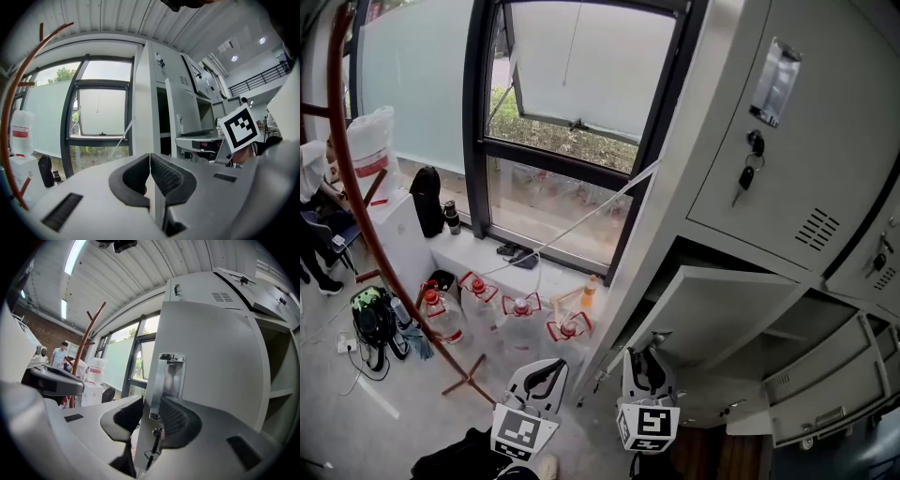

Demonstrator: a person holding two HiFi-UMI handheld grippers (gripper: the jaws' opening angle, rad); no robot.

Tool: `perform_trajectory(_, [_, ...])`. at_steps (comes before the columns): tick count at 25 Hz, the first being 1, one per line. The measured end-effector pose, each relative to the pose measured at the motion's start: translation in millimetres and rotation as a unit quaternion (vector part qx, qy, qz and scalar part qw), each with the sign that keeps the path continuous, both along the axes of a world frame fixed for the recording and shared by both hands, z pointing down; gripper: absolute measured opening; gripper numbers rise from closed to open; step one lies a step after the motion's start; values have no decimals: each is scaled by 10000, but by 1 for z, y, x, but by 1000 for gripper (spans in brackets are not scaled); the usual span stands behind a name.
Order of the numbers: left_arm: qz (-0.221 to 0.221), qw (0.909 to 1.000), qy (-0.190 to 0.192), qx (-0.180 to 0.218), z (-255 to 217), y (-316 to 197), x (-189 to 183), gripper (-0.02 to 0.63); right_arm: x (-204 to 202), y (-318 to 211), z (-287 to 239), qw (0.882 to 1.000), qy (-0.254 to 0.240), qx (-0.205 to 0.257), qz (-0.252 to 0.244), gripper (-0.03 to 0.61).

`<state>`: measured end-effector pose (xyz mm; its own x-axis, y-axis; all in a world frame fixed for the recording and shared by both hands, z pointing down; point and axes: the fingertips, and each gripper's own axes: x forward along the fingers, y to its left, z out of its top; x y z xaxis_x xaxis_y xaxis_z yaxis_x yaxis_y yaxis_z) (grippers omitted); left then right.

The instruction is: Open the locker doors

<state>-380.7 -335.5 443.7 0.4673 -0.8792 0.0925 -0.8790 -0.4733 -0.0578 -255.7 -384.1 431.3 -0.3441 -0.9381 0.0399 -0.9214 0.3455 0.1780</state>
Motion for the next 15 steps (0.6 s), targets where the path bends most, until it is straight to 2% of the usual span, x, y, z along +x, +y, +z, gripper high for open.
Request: perform_trajectory(15, [-83, 9998, -131, 92, -14, 70, 53, 26, 29, 75, 1, 9987, -116, -73, -486, 135])
